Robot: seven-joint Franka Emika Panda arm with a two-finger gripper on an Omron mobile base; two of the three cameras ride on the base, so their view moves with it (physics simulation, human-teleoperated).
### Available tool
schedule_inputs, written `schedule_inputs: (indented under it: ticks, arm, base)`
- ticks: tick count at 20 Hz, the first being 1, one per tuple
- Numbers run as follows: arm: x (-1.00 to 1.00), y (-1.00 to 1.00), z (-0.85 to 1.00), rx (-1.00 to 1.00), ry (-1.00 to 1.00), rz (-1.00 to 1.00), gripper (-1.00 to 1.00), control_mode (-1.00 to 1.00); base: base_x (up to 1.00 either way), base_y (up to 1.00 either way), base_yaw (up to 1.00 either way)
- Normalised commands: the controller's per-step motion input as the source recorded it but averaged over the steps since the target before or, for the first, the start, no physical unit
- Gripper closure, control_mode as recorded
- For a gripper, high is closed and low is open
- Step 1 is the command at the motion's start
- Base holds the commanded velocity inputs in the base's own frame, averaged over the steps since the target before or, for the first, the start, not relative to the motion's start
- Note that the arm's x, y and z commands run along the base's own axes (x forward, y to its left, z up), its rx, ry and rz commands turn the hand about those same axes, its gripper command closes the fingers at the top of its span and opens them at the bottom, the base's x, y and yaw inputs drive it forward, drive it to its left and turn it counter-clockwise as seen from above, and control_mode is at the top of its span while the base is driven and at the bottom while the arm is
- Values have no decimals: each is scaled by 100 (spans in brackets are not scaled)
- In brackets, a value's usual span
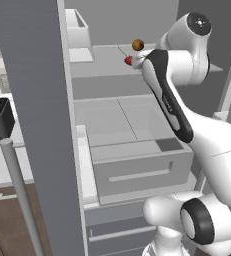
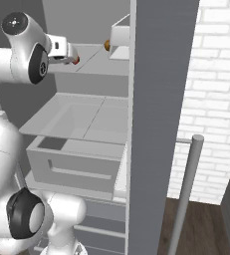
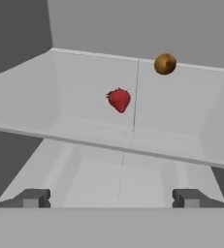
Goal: Take the strawberry from the fridge and place it on top of the pancake, located on the dining counter.
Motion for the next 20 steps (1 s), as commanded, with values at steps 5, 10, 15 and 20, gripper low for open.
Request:
schedule_inputs:
  ticks: [5, 10, 15, 20]
  arm:
    - [72, 1, -11, 0, 5, 0, -100, -100]
    - [64, 0, -8, 0, 5, 0, -100, -100]
    - [58, 0, -13, 0, 5, 0, -100, -100]
    - [51, 0, -15, 0, 3, 0, -100, -100]
  base:
    - [0, 0, 0]
    - [0, 0, 0]
    - [0, 0, 0]
    - [0, 0, 0]
